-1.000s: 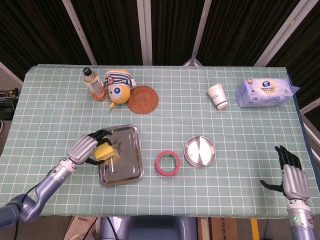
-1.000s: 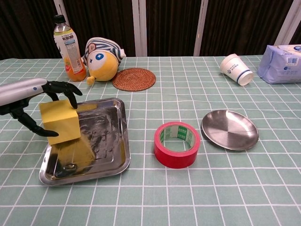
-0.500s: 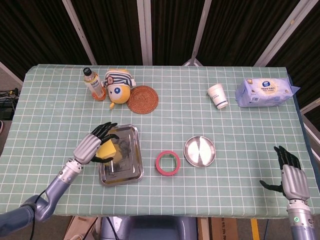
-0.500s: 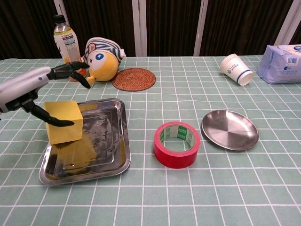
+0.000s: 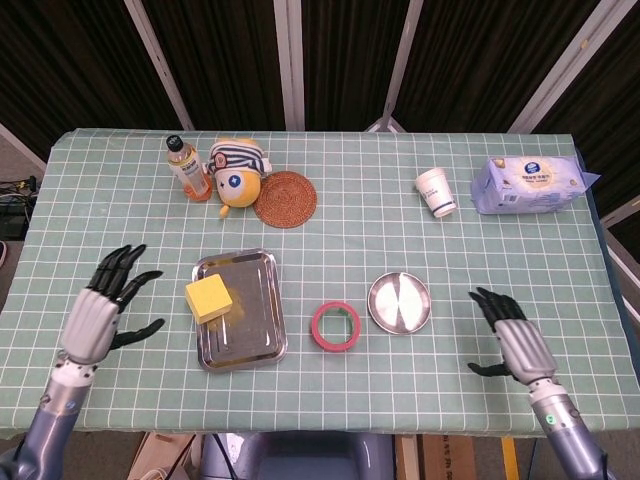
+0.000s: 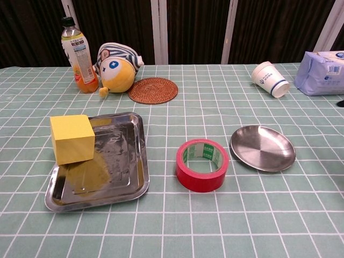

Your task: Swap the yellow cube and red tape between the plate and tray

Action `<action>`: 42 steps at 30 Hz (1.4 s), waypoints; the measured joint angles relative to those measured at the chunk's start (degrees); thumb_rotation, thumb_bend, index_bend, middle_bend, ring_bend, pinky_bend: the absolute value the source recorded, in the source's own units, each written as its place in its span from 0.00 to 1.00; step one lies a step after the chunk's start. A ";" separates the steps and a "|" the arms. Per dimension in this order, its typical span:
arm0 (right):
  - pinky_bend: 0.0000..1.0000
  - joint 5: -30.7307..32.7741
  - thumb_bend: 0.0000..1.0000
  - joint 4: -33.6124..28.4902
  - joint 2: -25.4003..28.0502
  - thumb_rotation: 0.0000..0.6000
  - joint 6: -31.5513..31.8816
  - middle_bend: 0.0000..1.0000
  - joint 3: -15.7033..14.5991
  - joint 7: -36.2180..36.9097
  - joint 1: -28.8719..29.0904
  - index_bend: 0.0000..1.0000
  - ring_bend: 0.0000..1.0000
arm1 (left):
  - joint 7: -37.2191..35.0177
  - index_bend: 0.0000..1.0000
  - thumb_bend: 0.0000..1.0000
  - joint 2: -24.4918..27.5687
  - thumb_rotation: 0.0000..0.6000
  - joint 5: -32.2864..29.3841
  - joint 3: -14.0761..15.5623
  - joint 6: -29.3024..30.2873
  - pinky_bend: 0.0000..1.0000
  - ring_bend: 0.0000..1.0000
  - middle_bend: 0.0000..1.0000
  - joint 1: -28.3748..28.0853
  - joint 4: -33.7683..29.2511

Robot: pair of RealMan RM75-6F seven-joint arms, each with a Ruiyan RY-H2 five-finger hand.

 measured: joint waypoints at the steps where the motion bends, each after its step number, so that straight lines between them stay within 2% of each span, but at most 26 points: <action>1: 0.00 -1.00 0.02 -0.56 -0.12 1.00 -1.80 0.00 0.18 0.19 1.78 0.00 0.00 | 0.49 0.25 0.00 0.46 1.00 0.05 0.14 0.67 0.09 0.00 0.01 0.79 -0.46; 5: 0.00 -2.53 0.02 -2.87 -1.12 1.00 -6.97 0.00 1.93 0.33 7.75 0.00 0.00 | -0.99 0.25 0.00 2.99 1.00 0.58 0.72 3.03 0.09 0.00 0.01 3.16 -2.53; 8: 0.00 -1.65 0.02 -4.20 -2.98 1.00 -10.01 0.00 4.01 -2.18 11.81 0.00 0.00 | -1.24 0.24 0.00 3.80 1.00 0.84 0.35 3.99 0.09 0.00 0.01 4.24 -3.43; 17: 0.00 9.57 0.02 -6.01 -9.32 1.00 -19.09 0.00 7.79 -10.67 21.42 0.00 0.00 | -0.89 0.24 0.00 3.97 1.00 -0.31 -1.14 1.73 0.09 0.00 0.01 4.90 -3.69; 23: 0.00 14.72 0.02 -3.13 -14.41 1.00 -21.65 0.00 7.74 -14.33 25.65 0.00 0.00 | -1.13 0.24 0.00 4.41 1.00 -0.52 -2.07 1.46 0.09 0.00 0.01 5.48 -4.04; 34: 0.00 16.46 0.02 2.46 -18.82 1.00 -21.31 0.00 6.06 -15.64 28.32 0.00 0.00 | -1.79 0.24 0.00 4.18 1.00 -0.31 -3.26 0.82 0.09 0.00 0.01 5.94 -3.68; 37: 0.00 16.81 0.02 3.36 -19.24 1.00 -21.71 0.00 5.54 -15.36 28.79 0.00 0.07 | -1.95 0.24 0.00 4.02 1.00 -0.40 -3.64 0.78 0.09 0.00 0.01 6.12 -3.61; 42: 0.02 17.06 0.02 4.62 -20.26 1.00 -21.74 0.10 4.82 -15.23 29.25 0.00 0.20 | -2.59 0.23 0.01 3.88 1.00 -0.34 -3.95 0.70 0.09 0.00 0.00 6.27 -3.67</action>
